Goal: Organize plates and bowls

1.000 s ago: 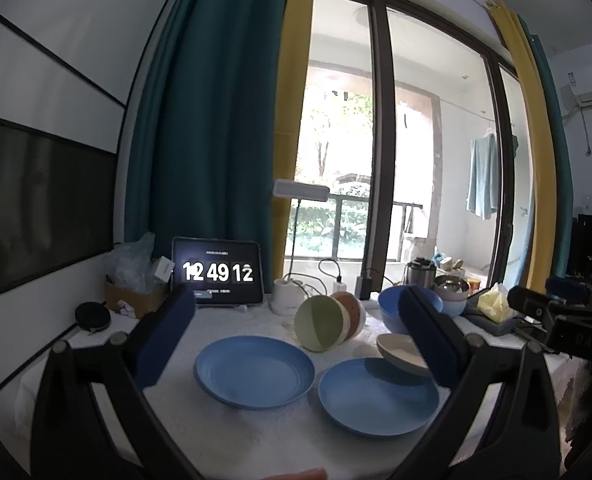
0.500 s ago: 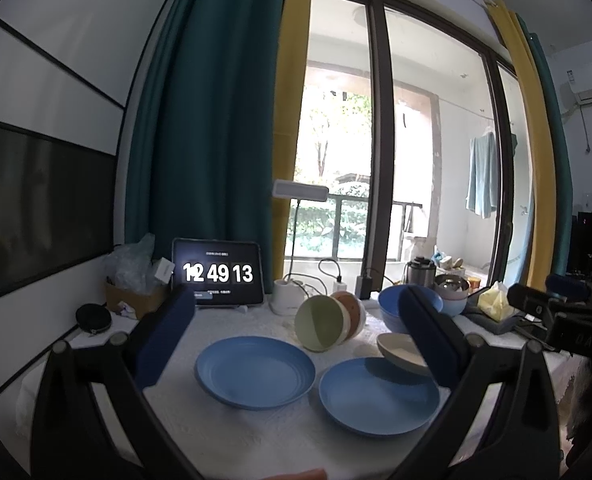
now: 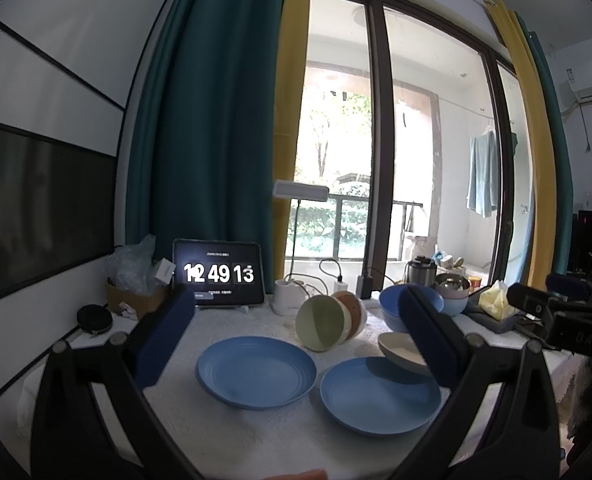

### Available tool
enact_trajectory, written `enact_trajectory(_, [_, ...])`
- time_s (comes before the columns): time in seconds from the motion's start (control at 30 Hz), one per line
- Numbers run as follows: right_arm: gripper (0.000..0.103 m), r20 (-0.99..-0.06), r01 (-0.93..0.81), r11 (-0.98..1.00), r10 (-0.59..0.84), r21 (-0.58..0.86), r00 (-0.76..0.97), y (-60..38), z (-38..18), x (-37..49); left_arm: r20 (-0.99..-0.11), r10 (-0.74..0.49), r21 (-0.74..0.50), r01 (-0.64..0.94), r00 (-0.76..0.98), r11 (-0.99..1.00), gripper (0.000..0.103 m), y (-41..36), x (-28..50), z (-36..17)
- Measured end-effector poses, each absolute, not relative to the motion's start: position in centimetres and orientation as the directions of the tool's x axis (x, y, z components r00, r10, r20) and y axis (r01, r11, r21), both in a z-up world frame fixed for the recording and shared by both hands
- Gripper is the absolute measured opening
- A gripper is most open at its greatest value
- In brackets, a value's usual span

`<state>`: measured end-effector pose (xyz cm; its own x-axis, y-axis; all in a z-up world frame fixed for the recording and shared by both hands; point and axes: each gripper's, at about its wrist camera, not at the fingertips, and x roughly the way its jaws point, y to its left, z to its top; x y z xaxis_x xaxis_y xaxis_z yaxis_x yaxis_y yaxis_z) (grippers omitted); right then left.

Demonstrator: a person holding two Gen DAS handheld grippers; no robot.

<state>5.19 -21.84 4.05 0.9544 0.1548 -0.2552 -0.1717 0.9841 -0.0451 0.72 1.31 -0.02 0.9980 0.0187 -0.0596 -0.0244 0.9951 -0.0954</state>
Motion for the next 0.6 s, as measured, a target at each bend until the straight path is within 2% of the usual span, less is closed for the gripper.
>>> enact_trajectory(0.4, [0.09, -0.279, -0.16, 0.986, 0.144, -0.036, 0.95, -22.4, 3.2, 6.0, -0.082, 0.011, -0.083, -0.018, 0.997, 0.996, 0.102, 1.3, 1.3, -0.3])
enact_trajectory(0.6, [0.09, -0.305, -0.147, 0.989, 0.132, -0.026, 0.943, -23.1, 2.3, 7.0, -0.125, 0.001, -0.064, -0.009, 0.992, 0.998, 0.102, 0.3, 2.6, -1.0])
